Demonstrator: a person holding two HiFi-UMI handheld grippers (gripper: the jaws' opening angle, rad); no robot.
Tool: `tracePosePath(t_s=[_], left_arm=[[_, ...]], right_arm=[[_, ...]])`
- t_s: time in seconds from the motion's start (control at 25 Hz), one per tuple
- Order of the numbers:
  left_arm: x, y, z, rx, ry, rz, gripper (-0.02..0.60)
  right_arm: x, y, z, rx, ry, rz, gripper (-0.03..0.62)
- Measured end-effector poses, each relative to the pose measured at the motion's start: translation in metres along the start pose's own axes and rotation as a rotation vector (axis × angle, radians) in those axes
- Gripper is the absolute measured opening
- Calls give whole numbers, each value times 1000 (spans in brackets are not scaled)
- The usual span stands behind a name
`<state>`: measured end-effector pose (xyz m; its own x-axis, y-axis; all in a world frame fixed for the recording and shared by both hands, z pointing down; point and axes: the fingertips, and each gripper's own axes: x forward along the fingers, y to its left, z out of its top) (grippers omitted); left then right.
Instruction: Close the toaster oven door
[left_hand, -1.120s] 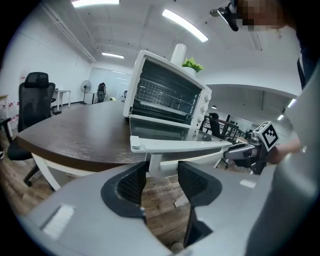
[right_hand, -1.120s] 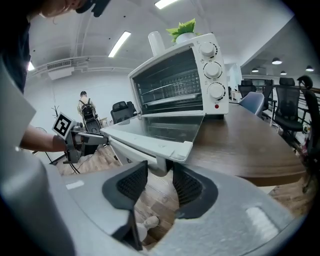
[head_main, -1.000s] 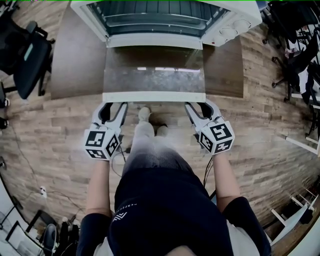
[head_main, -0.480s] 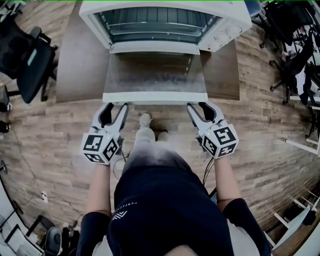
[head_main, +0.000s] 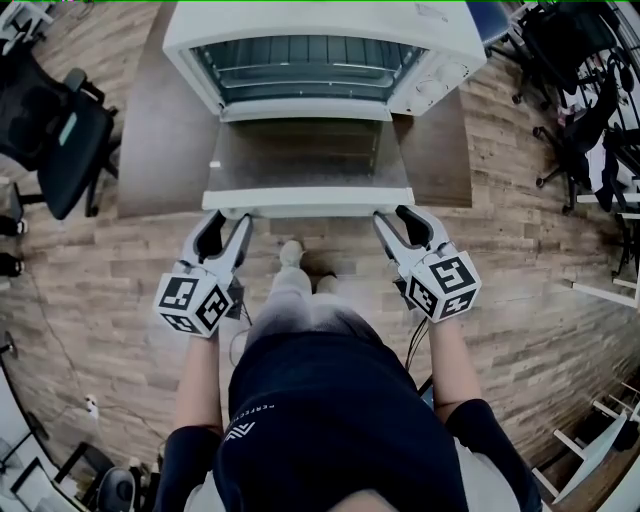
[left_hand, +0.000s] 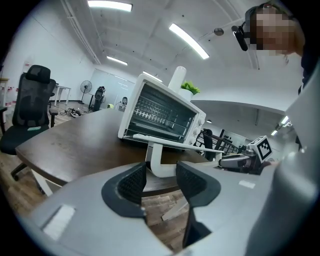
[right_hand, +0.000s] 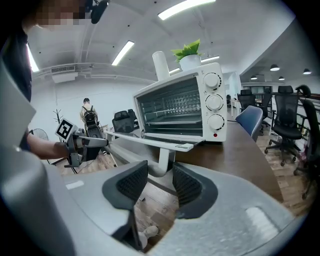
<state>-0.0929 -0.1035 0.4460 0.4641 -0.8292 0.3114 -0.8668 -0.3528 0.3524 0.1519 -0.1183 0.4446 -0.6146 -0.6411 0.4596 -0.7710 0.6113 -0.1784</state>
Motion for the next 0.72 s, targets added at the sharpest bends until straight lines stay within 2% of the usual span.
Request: tracePosePath(t_s=[0.72], left_arm=[[0, -8, 59, -107, -94, -24, 192]], right_arm=[[-10, -5, 57, 119, -122, 21, 152]])
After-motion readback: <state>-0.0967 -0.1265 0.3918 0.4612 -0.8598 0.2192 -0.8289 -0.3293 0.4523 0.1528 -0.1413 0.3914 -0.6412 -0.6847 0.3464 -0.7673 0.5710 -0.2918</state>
